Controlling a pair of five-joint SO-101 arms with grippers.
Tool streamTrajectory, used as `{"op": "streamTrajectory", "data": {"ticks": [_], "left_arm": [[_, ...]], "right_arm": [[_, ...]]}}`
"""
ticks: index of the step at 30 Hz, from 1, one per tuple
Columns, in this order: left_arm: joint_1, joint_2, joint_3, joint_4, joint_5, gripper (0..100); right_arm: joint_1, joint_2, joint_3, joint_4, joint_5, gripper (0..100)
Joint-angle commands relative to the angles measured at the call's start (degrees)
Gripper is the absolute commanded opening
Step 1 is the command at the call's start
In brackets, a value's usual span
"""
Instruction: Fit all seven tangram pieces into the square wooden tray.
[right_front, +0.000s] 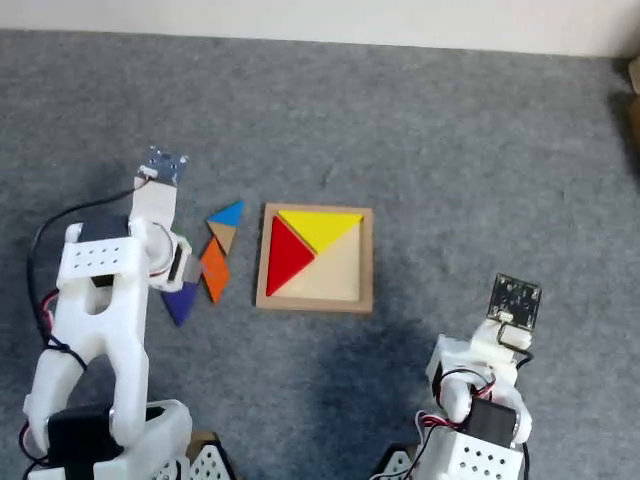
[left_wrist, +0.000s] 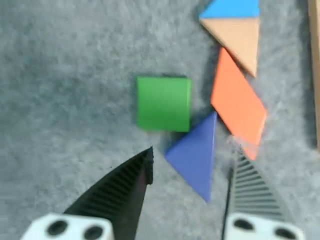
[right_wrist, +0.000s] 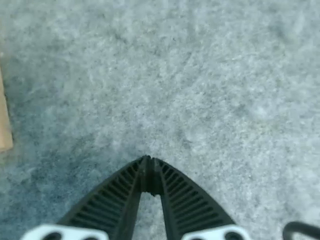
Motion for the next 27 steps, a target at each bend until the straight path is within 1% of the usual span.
{"op": "streamTrajectory", "data": {"ticks": [1, 6, 11, 15, 19, 24, 27], "left_arm": [[-0.9, 1.7, -2.9, -3.3, -0.6, 24], [-1.0, 13.4, -10.2, -4.0, -0.7, 24], [-3.6, 26.8, -21.4, -3.9, -0.6, 24], [-4.3, 33.8, -26.2, -3.6, -0.8, 24], [-4.4, 36.7, -29.9, 2.3, -3.9, 23], [-3.2, 37.1, -31.0, 6.7, -7.0, 15], [-2.2, 36.8, -31.6, 8.5, -6.9, 14]], "right_arm": [[0.7, -0.2, 6.6, -1.1, 0.4, 0.5], [0.7, -0.2, 6.6, -1.1, 0.4, 0.5], [0.7, -0.2, 6.6, -1.1, 0.4, 0.5], [0.7, -0.2, 6.6, -1.1, 0.4, 0.5], [0.7, -0.2, 6.6, -1.2, 0.4, 0.5], [0.7, -0.2, 6.6, -1.2, 0.4, 0.5], [0.7, -0.2, 6.6, -1.2, 0.4, 0.5]]}}
